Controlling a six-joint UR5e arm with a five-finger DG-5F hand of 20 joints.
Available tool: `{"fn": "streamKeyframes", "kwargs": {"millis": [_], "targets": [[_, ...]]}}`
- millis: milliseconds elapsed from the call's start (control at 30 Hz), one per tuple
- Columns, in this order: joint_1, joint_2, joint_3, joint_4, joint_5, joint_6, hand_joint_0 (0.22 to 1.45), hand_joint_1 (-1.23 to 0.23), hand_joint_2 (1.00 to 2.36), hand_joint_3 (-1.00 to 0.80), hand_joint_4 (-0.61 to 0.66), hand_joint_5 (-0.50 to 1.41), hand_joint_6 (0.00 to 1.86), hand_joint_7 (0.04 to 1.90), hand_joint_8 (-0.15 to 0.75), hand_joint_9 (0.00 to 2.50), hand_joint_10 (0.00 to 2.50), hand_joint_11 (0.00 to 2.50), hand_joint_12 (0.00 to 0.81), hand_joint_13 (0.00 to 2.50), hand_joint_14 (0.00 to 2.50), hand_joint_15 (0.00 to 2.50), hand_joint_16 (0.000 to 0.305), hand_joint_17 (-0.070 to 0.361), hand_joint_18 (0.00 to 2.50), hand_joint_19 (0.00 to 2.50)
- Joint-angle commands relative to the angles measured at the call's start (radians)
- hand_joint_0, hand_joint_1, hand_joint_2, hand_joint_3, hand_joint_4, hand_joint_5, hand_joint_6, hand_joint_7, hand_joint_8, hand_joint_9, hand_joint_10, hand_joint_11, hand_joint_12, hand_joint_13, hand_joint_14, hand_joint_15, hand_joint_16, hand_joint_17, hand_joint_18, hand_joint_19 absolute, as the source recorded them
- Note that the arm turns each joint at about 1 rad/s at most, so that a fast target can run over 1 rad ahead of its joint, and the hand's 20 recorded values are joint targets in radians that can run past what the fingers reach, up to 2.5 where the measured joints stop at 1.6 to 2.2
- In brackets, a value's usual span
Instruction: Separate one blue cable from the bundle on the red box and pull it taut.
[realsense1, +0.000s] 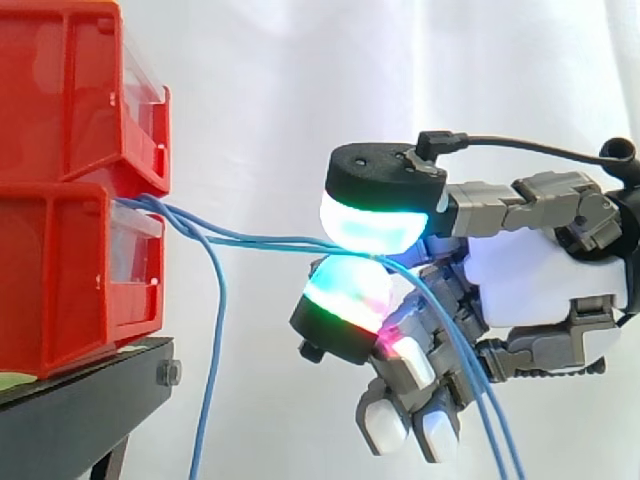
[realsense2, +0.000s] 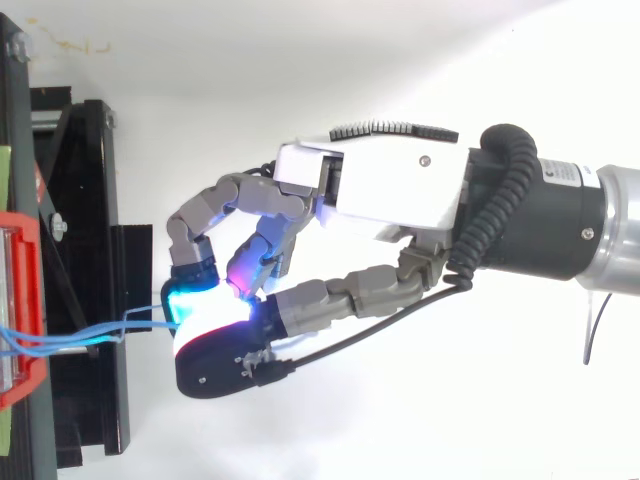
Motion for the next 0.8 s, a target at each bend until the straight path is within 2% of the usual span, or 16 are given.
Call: {"fn": "streamKeyframes", "kwargs": {"millis": [0, 167, 300, 500, 633, 767], "targets": [[0.000, 0.000, 0.004, 0.000, 0.000, 0.000, 0.61, -0.79, 1.02, -0.07, 0.01, -0.18, 0.91, 1.13, 0.346, 1.05, 0.02, 0.88, 0.410, 0.94, 0.02, 0.55, 0.048, 0.108, 0.91, 0.62], [0.000, 0.000, 0.005, 0.000, 0.002, 0.000, 0.70, -0.90, 1.02, -0.17, -0.08, -0.19, 0.92, 1.23, 0.324, 1.01, 0.02, 0.89, 0.390, 0.91, 0.02, 0.54, 0.044, 0.098, 0.89, 0.57], [-0.002, 0.000, 0.005, 0.000, 0.002, 0.000, 0.76, -0.91, 1.00, -0.50, -0.04, -0.19, 0.92, 1.11, 0.315, 0.98, 0.02, 0.87, 0.379, 0.90, 0.02, 0.53, 0.043, 0.096, 0.90, 0.55], [-0.003, 0.000, 0.007, 0.000, 0.002, 0.000, 0.77, -0.91, 1.00, -0.50, -0.03, -0.19, 0.91, 1.12, 0.310, 0.99, 0.02, 0.86, 0.373, 0.91, 0.02, 0.53, 0.042, 0.095, 0.90, 0.53], [-0.003, 0.000, 0.005, 0.000, 0.002, 0.000, 0.71, -0.92, 1.00, -0.50, 0.03, -0.18, 0.91, 1.15, 0.313, 1.01, 0.02, 0.88, 0.373, 0.91, 0.02, 0.53, 0.042, 0.094, 0.90, 0.54], [-0.005, 0.000, 0.005, 0.000, 0.002, 0.000, 0.54, -0.86, 1.00, -0.50, 0.07, -0.16, 0.89, 1.12, 0.333, 1.06, 0.02, 0.89, 0.395, 0.92, 0.02, 0.54, 0.045, 0.102, 0.91, 0.58]]}}
